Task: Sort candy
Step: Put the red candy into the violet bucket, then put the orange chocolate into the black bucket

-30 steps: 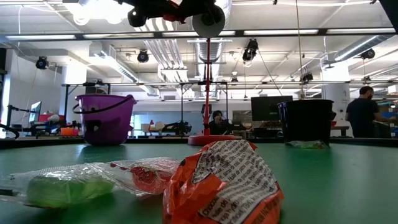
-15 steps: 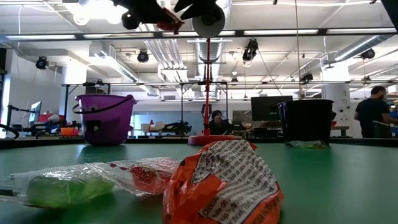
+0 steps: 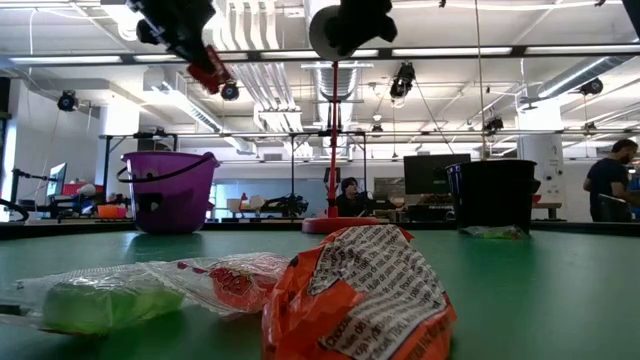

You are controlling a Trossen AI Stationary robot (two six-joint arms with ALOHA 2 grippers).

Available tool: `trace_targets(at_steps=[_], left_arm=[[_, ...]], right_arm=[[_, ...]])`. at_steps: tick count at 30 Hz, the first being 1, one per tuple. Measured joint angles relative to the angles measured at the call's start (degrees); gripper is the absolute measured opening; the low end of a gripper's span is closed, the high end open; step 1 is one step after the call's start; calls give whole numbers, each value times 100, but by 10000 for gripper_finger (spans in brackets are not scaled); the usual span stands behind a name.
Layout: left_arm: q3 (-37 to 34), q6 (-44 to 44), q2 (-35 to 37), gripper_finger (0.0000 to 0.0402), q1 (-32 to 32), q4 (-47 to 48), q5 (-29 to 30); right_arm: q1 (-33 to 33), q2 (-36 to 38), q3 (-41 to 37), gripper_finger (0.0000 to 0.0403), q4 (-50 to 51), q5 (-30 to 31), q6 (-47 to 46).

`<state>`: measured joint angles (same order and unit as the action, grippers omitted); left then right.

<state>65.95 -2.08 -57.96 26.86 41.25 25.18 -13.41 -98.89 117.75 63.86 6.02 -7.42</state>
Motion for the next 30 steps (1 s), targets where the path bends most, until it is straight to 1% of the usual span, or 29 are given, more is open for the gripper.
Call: trace_targets(at_steps=[3, 6, 9, 12, 15, 20, 23, 26, 30], left_arm=[[0, 11, 45, 1, 86, 453, 129], [0, 59, 56, 1, 152, 948, 294], [0, 227, -12, 1, 188, 1402, 659], [0, 308, -99, 8, 192, 1621, 995], [0, 310, -163, 31, 216, 1679, 1015], [0, 310, -233, 89, 213, 1679, 1019], [0, 310, -260, 115, 213, 1678, 1031], [0, 300, -275, 127, 213, 1677, 1028], [0, 168, -232, 129, 213, 1675, 964]], right_arm=[[0, -11, -14, 137, 312, 0, -2], [0, -11, -28, 139, 403, 2, -94], [0, -11, -28, 139, 444, 0, -246], [0, -13, -28, 135, 595, 2, -266], [0, -13, -28, 131, 842, 2, -373], [0, -14, -31, 128, 1369, 2, -647], [2, -17, -55, 130, 1676, 2, -912], [13, -19, -96, 129, 1940, 2, -1261], [116, -19, -190, 124, 2343, 8, -1747]])
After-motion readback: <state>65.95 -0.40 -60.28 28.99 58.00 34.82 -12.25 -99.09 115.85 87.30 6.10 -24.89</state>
